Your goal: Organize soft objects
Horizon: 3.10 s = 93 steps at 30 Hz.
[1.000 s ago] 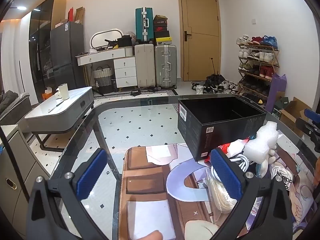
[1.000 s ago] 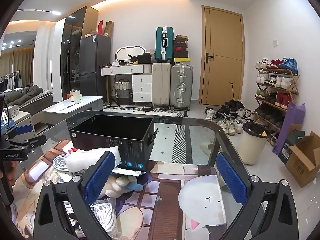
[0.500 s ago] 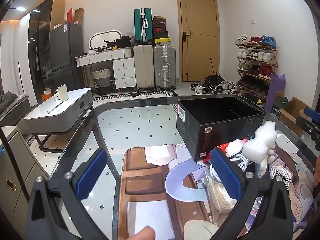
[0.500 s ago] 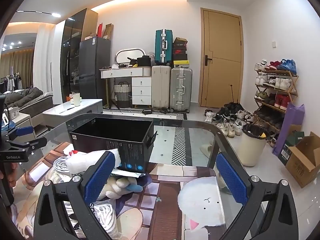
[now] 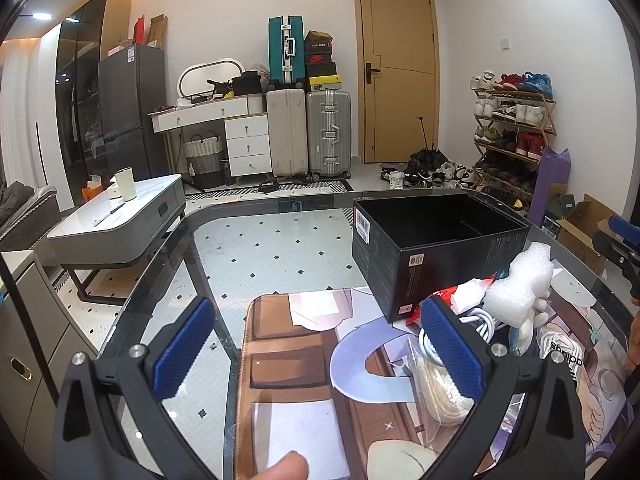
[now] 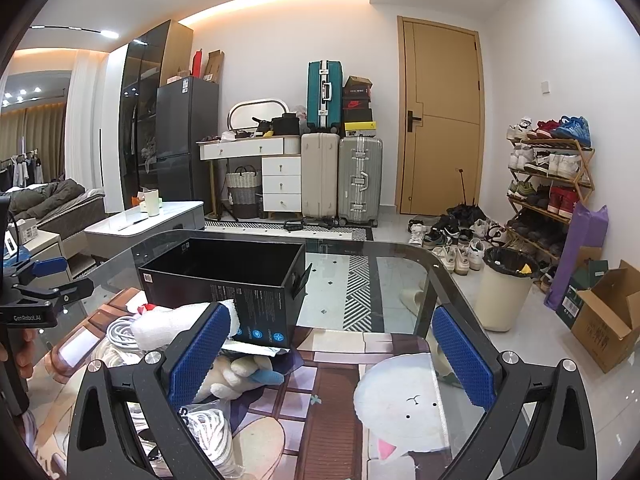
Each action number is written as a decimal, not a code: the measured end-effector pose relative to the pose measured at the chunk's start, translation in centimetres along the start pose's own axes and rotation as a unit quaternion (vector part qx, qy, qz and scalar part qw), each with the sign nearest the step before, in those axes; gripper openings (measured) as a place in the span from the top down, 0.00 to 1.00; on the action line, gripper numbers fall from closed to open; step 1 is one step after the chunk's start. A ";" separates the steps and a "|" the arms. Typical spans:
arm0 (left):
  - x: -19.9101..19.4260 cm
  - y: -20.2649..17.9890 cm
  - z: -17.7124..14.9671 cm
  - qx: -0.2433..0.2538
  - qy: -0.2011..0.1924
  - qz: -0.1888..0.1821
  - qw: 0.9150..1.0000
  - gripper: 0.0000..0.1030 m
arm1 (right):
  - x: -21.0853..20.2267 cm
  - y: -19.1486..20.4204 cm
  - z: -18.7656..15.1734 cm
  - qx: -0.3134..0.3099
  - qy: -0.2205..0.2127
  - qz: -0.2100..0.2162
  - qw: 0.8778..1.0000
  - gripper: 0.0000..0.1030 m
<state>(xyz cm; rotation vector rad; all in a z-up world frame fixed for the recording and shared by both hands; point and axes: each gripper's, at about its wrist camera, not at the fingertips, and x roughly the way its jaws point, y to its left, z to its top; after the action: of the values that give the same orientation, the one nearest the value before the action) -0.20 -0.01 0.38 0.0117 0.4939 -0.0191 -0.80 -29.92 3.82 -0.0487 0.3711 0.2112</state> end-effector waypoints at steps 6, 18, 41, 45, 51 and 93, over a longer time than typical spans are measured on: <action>0.0 -0.1 0.0 0.000 0.000 0.001 1.000 0.00 | 0.0 -0.1 0.0 0.001 0.000 0.000 1.000 0.00; -0.2 -0.3 -0.1 0.005 -0.006 -0.001 1.000 0.00 | -0.1 -0.4 0.0 0.006 0.001 -0.001 1.000 0.00; -0.4 0.0 0.0 0.000 -0.011 -0.001 1.000 0.00 | -0.3 -0.6 -0.1 0.010 -0.006 -0.005 1.000 0.00; -0.4 0.0 0.0 0.000 -0.010 -0.001 1.000 0.00 | -0.3 -0.6 -0.1 0.011 -0.006 -0.004 1.000 0.00; -0.4 0.1 0.0 0.001 -0.011 -0.001 1.000 0.00 | -0.3 -0.6 -0.1 0.010 -0.007 -0.005 1.000 0.00; 0.2 -3.3 0.5 0.040 0.080 -0.080 0.993 0.00 | -1.5 1.2 0.9 -0.034 0.063 0.048 0.996 0.00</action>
<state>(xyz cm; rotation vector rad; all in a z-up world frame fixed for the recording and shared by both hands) 0.16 -3.32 0.72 0.0531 0.6531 -0.1973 -2.09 -28.94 5.22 -0.1124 0.4927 0.3165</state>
